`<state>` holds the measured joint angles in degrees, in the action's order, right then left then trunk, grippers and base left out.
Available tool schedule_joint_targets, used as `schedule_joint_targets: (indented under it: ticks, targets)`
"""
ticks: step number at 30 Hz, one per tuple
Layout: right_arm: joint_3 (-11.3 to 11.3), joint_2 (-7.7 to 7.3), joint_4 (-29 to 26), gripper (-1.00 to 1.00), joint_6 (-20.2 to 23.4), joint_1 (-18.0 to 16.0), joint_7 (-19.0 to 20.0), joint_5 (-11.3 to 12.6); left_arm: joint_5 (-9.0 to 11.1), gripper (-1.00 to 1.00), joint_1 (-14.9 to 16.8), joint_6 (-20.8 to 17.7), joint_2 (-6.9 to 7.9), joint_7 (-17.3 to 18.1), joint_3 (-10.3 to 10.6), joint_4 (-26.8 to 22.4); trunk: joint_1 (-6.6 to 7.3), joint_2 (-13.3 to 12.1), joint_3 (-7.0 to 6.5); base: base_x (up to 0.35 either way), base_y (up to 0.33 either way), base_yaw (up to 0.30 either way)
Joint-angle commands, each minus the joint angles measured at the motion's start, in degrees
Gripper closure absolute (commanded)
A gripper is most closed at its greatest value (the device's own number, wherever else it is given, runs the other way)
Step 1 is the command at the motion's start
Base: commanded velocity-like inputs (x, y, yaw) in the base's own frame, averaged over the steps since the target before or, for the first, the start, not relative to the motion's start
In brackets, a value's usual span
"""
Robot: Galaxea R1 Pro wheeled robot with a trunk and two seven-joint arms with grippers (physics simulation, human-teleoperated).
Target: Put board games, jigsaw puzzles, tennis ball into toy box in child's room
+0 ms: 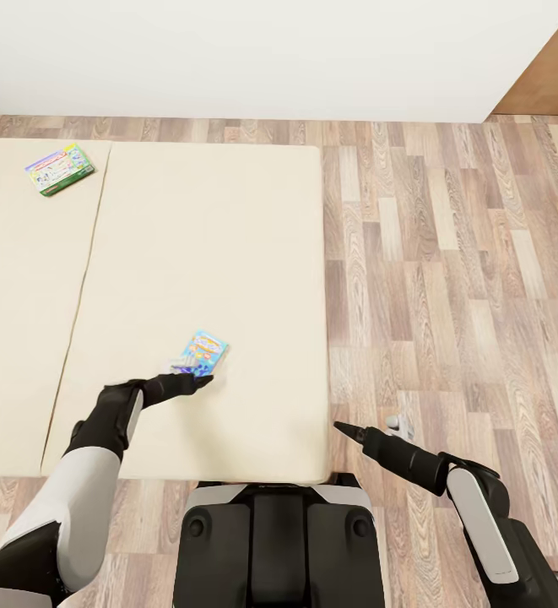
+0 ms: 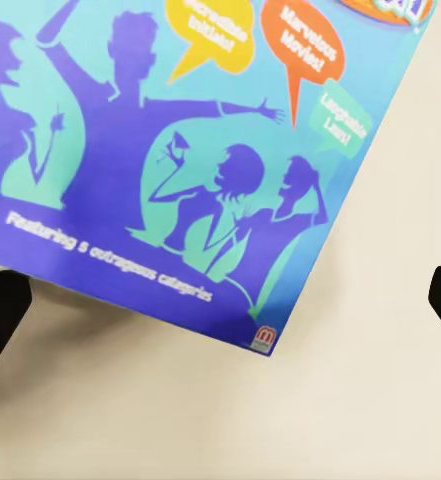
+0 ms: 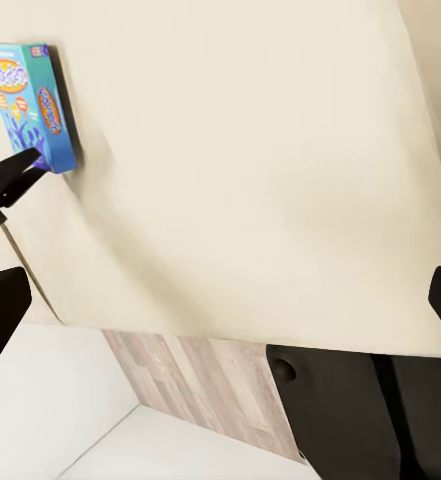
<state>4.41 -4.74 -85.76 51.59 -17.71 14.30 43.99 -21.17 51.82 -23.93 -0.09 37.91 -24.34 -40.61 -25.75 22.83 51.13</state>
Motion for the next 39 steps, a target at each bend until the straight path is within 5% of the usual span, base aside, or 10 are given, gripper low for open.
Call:
schedule_joint_targets:
  ticks: [1,10,21,39]
  targets:
    - [0.1,0.01,0.0,-1.00,0.3,0.0,0.5,-0.4,-0.4,-1.00,0.0,-0.5,-0.02,0.4,-0.3,-0.2,-0.03,0.1,0.06,0.000,-0.002,0.000]
    - [0.1,-0.02,0.0,-1.00,0.3,0.0,0.5,-0.4,-1.3,-1.00,0.0,-2.0,0.23,0.2,-0.2,-0.9,-0.03,0.1,0.06,0.000,0.000,0.000]
    - [0.2,-0.08,0.0,-1.00,0.3,0.0,0.5,-0.4,-7.0,-1.00,0.0,-4.5,0.26,0.4,-0.3,-1.6,-0.03,0.1,-0.66,0.000,0.000,-0.046]
    - [0.2,-0.16,0.0,-1.00,0.3,0.0,0.5,-0.4,-8.5,-1.00,0.0,-11.0,0.67,0.5,-0.3,-9.0,-0.03,0.1,-2.03,0.000,0.000,-0.033]
